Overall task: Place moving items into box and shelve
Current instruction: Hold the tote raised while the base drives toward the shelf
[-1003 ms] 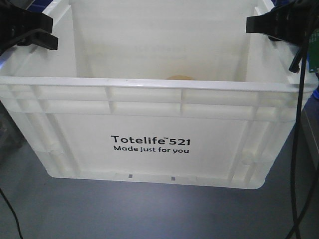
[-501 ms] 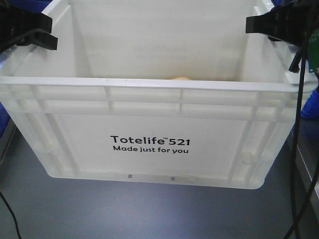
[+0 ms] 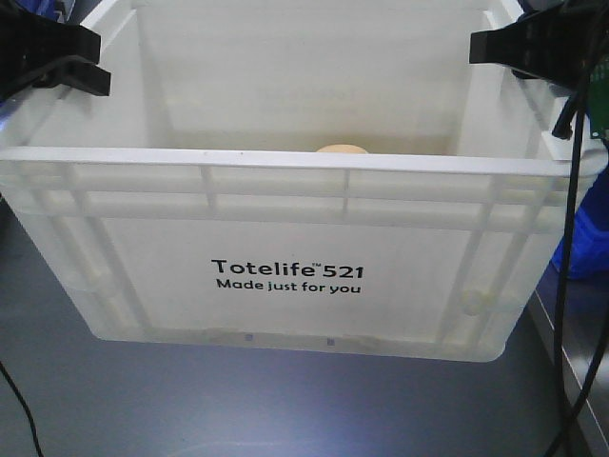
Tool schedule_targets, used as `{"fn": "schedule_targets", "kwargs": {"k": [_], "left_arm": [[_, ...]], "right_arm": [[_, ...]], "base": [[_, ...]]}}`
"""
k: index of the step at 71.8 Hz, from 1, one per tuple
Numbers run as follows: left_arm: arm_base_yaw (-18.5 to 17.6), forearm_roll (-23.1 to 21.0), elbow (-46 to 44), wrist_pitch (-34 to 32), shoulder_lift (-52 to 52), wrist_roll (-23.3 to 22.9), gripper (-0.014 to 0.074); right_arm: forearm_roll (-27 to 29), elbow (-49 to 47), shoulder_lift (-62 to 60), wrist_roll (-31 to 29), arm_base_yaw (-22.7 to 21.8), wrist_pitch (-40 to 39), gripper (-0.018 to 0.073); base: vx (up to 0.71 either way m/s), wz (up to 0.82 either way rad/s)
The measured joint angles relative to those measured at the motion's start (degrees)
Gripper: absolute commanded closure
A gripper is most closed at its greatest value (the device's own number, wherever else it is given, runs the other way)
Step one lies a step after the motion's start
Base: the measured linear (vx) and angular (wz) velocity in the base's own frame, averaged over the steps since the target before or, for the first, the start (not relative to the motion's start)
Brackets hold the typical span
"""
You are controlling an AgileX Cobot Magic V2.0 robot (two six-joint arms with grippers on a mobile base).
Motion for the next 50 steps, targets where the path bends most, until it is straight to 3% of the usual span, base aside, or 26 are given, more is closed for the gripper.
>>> {"fn": "schedule_targets", "kwargs": {"k": [50], "left_arm": [[0.0,0.1,0.0,0.1,0.0,0.0,0.0596]], "right_arm": [[0.0,0.0,0.0,0.0,0.0,0.0,0.0565]], "base": [[0.51,-0.04]]}}
